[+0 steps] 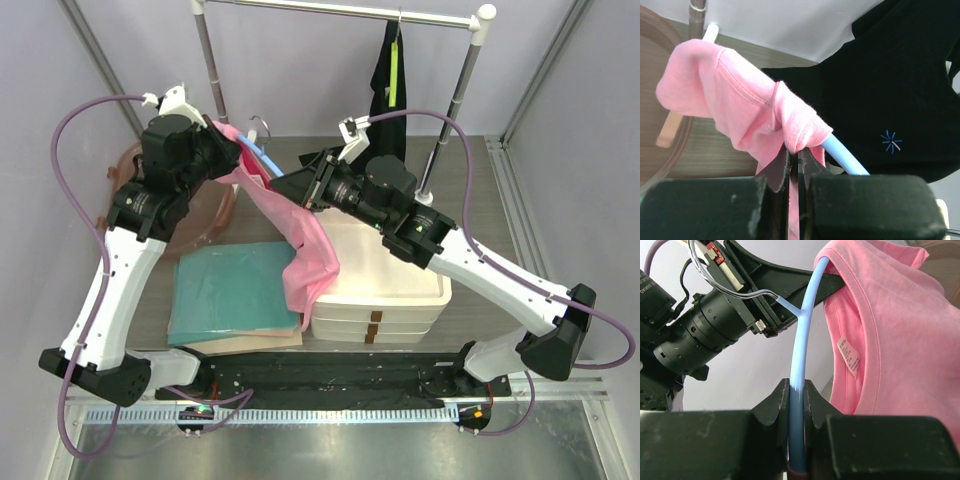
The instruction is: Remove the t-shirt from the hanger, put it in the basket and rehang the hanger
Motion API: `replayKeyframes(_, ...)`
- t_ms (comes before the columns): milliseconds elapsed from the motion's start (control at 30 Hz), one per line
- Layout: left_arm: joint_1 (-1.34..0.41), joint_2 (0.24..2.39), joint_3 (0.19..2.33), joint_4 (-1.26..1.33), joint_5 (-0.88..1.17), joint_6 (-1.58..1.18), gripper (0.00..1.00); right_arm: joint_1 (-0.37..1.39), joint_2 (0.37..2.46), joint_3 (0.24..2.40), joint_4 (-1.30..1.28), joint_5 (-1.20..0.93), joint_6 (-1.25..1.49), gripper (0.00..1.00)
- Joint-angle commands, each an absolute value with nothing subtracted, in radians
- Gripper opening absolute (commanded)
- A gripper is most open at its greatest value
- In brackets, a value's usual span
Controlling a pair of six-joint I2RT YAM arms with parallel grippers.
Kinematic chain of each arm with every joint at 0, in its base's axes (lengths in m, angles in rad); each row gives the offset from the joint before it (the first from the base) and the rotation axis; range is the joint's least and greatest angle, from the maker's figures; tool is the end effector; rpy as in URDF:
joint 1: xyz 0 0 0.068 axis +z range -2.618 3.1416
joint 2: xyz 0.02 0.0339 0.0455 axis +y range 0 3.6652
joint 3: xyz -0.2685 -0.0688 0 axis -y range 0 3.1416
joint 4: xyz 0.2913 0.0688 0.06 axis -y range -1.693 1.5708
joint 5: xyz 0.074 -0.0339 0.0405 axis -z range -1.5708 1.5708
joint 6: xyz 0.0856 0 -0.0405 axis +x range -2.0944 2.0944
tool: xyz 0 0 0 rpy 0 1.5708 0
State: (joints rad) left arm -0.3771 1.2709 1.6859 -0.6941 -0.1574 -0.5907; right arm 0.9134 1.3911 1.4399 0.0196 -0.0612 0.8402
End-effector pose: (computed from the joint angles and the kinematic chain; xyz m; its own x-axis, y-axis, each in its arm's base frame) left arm 0.3168 -0.1111 0.4987 -0.3373 -0.4581 -0.8225 0.0430 0.8652 -0.4995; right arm 0.2520 0.3350 0.4627 -0.5884 0.4544 -0.6689 -0.5832 0.3345 0.7402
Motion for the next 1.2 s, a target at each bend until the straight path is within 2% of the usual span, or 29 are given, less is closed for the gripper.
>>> replayKeyframes(0,-0.370,1.264,1.752,-0.704,-0.195,-0.540,0.00,0.919,1.322,1.450,0.110,-0.120,0.796,0.05)
replayKeyframes(33,-0.370,1.256,1.747,-0.698,-0.181,-0.532,0.00,0.919,1.322,1.451,0.094,-0.126,0.782,0.10)
replayKeyframes(200,-0.371,1.171,1.609,-0.479,0.073,-0.529,0.00,0.920,1.350,1.469,0.061,-0.169,0.775,0.21)
replayKeyframes(300,-0.371,1.164,1.589,-0.483,0.110,-0.549,0.00,0.919,1.385,1.488,0.063,-0.189,0.788,0.22)
replayKeyframes(500,-0.371,1.157,1.563,-0.496,0.156,-0.560,0.00,0.917,1.462,1.566,0.060,-0.241,0.802,0.36)
replayKeyframes(600,-0.370,1.138,1.540,-0.483,0.160,-0.572,0.00,0.916,1.495,1.603,0.051,-0.247,0.807,0.34)
replayKeyframes(633,-0.370,1.128,1.539,-0.483,0.163,-0.574,0.00,0.917,1.497,1.601,0.051,-0.235,0.810,0.28)
replayKeyframes(700,-0.371,1.120,1.534,-0.483,0.160,-0.575,0.00,0.916,1.505,1.604,0.051,-0.227,0.811,0.05)
replayKeyframes(733,-0.370,1.114,1.534,-0.485,0.146,-0.575,0.00,0.916,1.503,1.603,0.046,-0.227,0.813,0.01)
replayKeyframes(900,-0.370,1.109,1.566,-0.505,0.006,-0.561,0.00,0.917,1.467,1.527,0.044,-0.215,0.839,0.01)
replayKeyframes(1167,-0.370,1.134,1.585,-0.373,-0.167,-0.591,0.00,0.916,1.387,1.408,0.061,-0.242,0.882,0.01)
